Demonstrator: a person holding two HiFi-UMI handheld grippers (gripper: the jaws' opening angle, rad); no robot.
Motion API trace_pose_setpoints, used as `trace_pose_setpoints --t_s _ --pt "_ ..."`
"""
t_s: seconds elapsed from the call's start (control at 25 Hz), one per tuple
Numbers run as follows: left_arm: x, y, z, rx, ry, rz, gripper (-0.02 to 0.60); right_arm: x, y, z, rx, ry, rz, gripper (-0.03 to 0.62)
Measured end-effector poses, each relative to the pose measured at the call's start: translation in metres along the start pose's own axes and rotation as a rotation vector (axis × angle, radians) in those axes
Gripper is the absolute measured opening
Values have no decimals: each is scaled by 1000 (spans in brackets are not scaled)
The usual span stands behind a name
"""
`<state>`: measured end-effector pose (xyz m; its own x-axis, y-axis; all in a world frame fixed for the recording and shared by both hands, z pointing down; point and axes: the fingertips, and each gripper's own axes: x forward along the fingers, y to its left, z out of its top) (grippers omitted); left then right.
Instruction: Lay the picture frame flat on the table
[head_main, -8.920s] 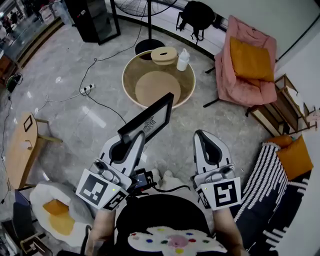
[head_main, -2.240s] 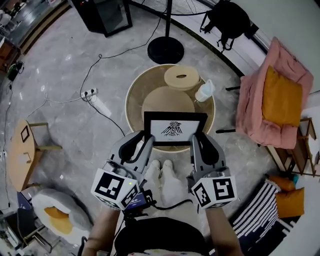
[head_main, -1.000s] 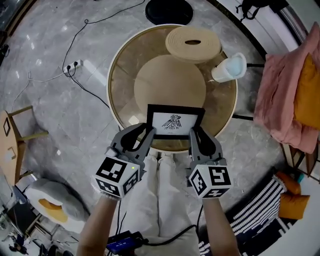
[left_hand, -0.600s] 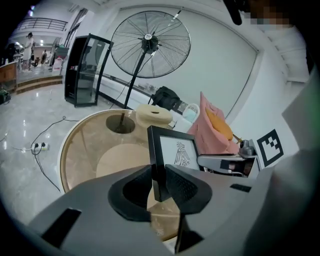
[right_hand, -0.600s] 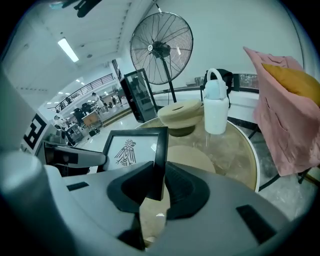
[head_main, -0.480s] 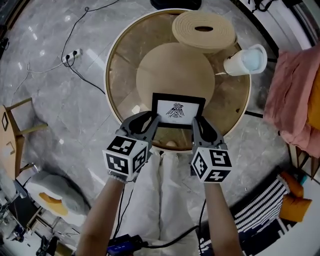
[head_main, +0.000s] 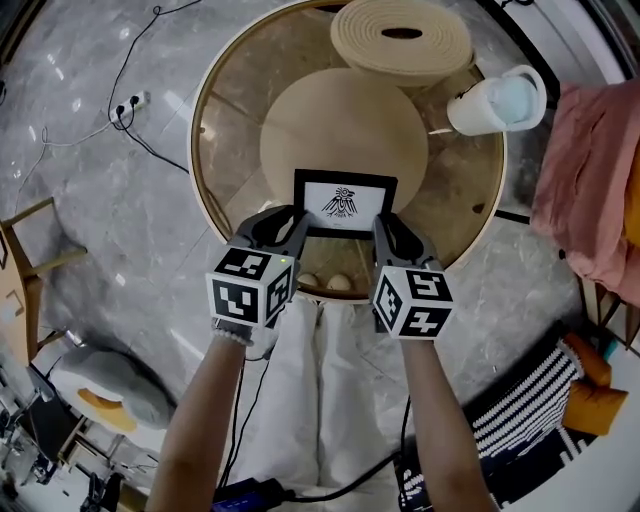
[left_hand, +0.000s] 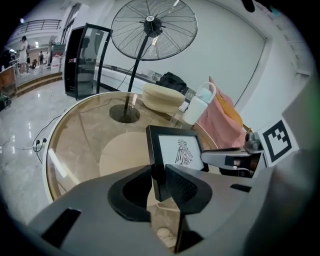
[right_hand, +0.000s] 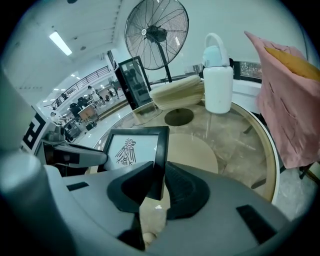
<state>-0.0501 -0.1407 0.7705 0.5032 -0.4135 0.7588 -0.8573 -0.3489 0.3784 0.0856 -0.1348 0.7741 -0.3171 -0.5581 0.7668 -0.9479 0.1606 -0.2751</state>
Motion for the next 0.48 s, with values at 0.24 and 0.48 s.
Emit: trace_pose_setpoints --t_s 0.24,0.48 --pt "14 7 -5 15 25 34 100 9 -2 -4 -2 9 6 91" --pt "20 8 -4 50 21 71 101 15 -6 -5 -12 17 6 97"
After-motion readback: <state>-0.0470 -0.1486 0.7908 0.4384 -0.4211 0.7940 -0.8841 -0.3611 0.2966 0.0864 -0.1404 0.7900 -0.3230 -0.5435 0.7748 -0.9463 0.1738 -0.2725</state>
